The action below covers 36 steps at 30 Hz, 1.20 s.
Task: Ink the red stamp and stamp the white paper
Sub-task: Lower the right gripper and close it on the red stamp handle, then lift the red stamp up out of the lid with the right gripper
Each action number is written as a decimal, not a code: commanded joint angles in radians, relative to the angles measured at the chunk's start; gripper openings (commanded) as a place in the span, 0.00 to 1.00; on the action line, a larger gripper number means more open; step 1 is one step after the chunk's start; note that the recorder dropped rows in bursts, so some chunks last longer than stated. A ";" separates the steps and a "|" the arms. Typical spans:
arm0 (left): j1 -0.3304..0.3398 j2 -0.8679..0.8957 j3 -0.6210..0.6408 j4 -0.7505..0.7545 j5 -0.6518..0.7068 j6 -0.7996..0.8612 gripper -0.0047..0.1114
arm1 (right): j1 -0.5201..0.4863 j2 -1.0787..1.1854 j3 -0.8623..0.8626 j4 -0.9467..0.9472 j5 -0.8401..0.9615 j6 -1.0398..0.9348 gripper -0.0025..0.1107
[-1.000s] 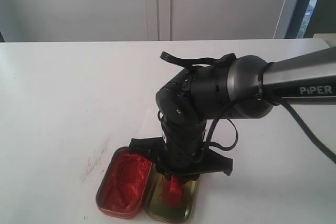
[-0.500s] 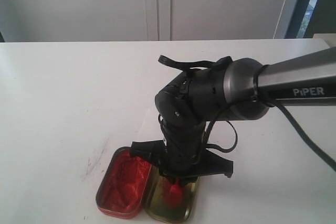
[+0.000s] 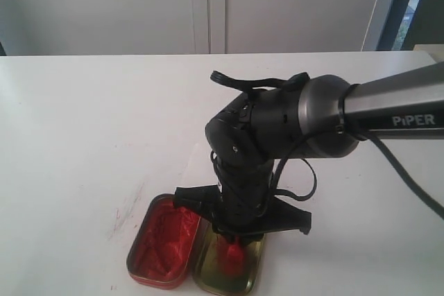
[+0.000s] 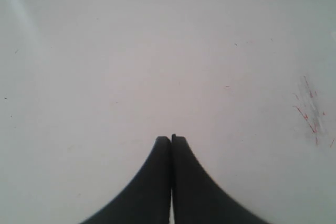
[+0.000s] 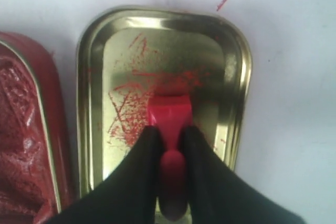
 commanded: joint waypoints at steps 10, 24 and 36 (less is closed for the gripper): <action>0.001 -0.005 0.005 0.001 -0.001 0.000 0.04 | 0.004 -0.159 0.003 -0.076 -0.012 -0.187 0.02; 0.001 -0.005 0.005 0.001 -0.001 0.000 0.04 | 0.004 -0.167 0.003 -0.230 -0.023 -0.298 0.02; 0.001 -0.005 0.005 0.001 -0.001 0.000 0.04 | -0.031 -0.168 -0.017 -0.175 -0.028 -0.554 0.02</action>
